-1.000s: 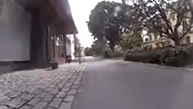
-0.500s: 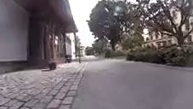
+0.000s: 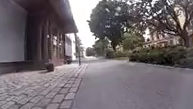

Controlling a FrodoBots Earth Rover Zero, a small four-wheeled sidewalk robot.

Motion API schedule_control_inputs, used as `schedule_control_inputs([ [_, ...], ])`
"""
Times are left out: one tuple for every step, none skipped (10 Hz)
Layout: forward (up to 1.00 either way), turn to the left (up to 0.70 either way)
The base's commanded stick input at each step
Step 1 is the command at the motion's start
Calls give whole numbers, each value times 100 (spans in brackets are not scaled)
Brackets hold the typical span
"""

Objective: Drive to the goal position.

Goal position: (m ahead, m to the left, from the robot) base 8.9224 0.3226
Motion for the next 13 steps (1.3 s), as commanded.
schedule_control_inputs([
  [85,-10],
  [85,-4],
  [85,1],
  [85,1],
  [85,1],
  [85,1],
  [85,1],
  [85,1],
  [85,1],
  [85,1],
  [85,1],
  [85,1],
  [85,1],
])
